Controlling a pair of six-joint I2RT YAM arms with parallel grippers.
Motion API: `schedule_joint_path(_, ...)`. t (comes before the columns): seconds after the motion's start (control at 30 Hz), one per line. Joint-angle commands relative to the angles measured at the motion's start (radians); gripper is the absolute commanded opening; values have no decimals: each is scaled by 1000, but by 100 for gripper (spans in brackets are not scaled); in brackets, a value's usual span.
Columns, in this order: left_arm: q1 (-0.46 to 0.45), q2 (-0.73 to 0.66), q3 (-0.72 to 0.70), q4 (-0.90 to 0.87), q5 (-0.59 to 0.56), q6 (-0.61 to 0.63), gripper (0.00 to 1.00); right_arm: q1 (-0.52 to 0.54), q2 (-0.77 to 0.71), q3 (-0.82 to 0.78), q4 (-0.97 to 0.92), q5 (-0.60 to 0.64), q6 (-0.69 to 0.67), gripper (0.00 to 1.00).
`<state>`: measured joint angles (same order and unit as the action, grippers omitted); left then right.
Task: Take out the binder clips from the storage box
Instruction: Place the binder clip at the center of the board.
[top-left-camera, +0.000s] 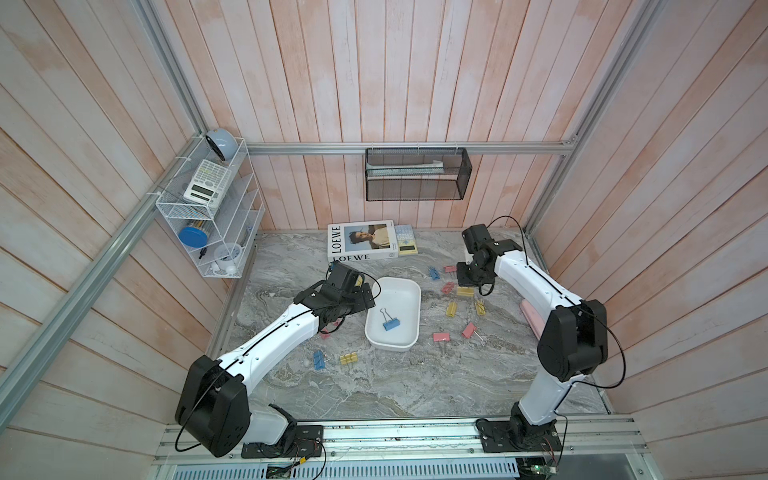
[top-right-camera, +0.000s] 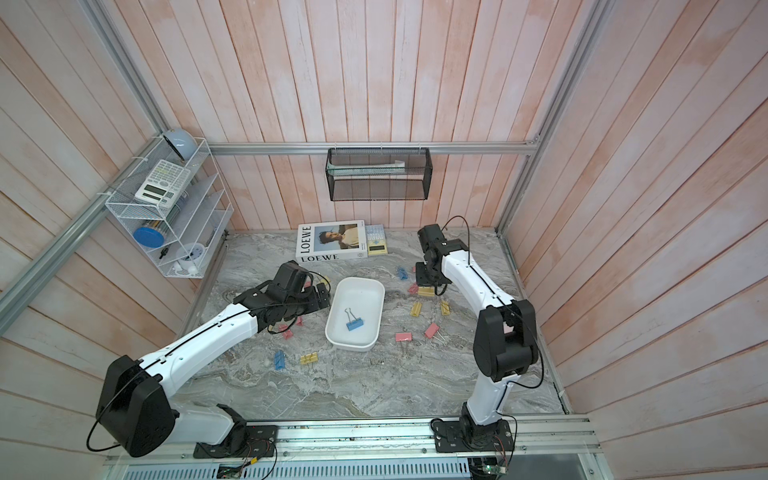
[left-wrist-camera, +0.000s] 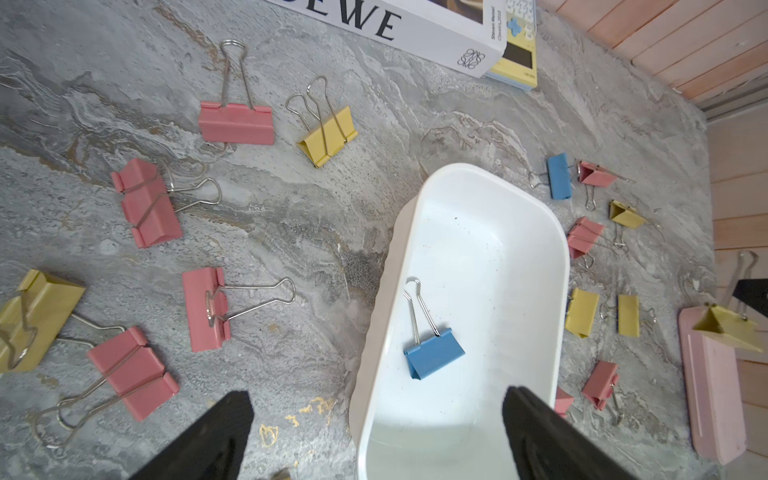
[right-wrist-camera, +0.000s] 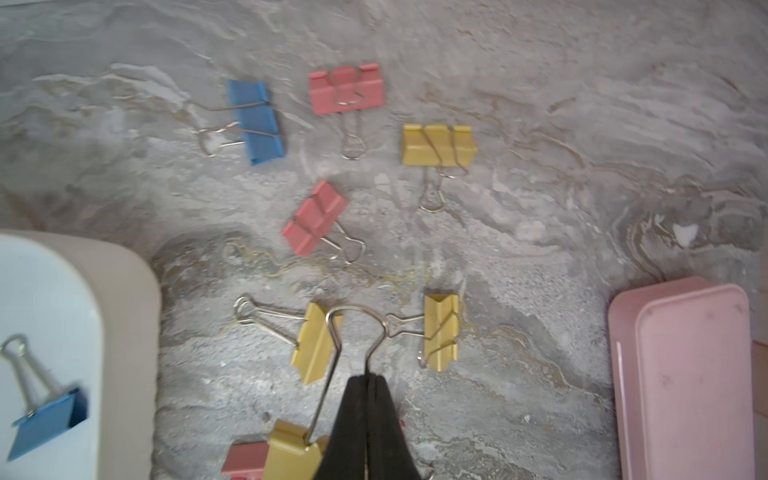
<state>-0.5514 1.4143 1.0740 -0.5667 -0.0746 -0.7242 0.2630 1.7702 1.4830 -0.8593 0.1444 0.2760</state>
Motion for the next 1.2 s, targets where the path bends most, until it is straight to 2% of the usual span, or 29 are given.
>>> schedule_joint_path(0.0,-14,35,51,-9,30,29,100,-75,-50,-86,55,58,79,0)
schedule_joint_path(0.2,-38,98,108,-42,46,50,100,-191,-52,-173,138,88,112,0)
schedule_joint_path(0.37,-57,154,156,-72,62,57,100,-260,41,-153,173,69,91,0)
schedule_joint_path(0.77,-135,305,297,-143,28,36,95,-295,250,-53,201,83,57,1)
schedule_joint_path(0.8,-143,320,311,-153,20,33,94,-298,255,-44,191,83,60,4)
schedule_joint_path(0.9,-164,378,369,-192,4,23,92,-303,250,-37,181,79,66,32)
schedule_joint_path(1.03,-181,453,443,-254,-28,-14,88,-298,196,-54,180,30,64,39)
schedule_joint_path(1.17,-182,498,468,-254,-39,-75,73,-283,97,-102,186,14,90,48)
